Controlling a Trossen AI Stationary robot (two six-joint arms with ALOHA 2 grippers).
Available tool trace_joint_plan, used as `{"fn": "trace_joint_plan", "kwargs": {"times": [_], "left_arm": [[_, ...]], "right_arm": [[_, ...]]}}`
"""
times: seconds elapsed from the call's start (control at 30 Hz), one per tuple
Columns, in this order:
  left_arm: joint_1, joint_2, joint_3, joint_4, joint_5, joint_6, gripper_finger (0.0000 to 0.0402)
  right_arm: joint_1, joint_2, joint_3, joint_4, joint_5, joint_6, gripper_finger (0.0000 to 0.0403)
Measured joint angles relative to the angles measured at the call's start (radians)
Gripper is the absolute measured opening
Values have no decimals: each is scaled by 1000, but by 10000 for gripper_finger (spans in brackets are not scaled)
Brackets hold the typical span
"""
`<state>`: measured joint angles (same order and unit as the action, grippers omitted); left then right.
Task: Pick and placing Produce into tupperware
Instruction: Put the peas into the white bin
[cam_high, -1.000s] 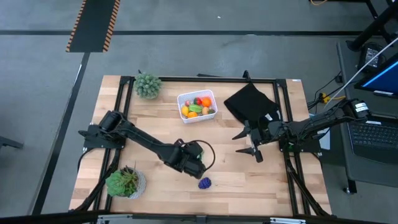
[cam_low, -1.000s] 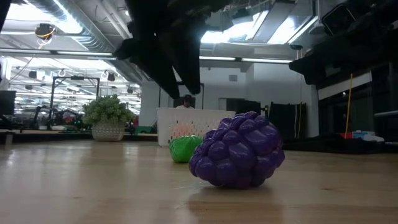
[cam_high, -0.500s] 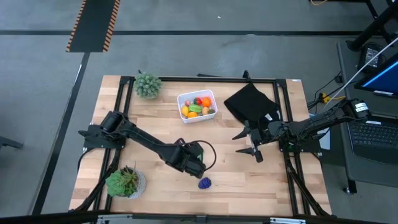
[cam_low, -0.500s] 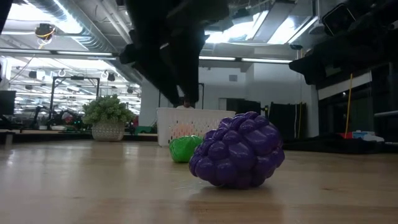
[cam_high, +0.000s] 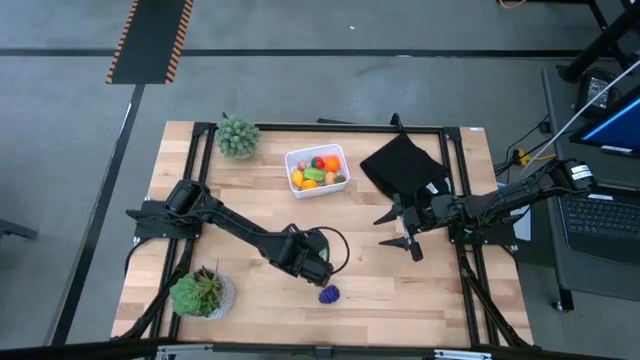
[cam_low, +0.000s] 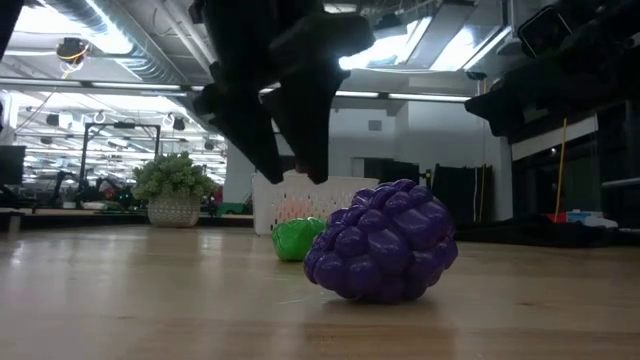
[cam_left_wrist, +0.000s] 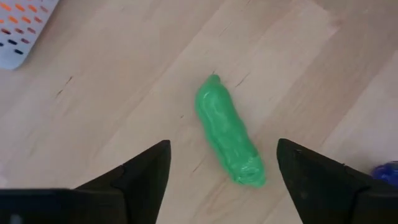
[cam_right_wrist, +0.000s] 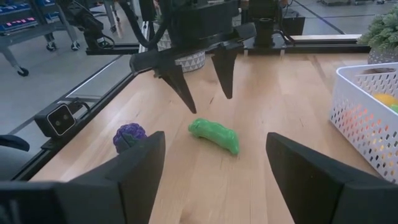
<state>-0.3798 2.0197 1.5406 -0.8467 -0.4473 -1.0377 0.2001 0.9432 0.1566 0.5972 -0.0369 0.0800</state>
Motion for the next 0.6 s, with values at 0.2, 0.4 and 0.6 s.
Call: {"fn": "trace_joint_plan", "kwargs": {"times": [0.2,0.4,0.6], "left_arm": [[-7,0,0,40,-2,0,288],[-12,0,0,39,-10,-6,289],[-6,5,0,40,-10,-47,289]], "right_arm": [[0,0,0,0,0,17,281],[0,0,0,0,0,19,281],[0,0,0,0,0,19,281]]}}
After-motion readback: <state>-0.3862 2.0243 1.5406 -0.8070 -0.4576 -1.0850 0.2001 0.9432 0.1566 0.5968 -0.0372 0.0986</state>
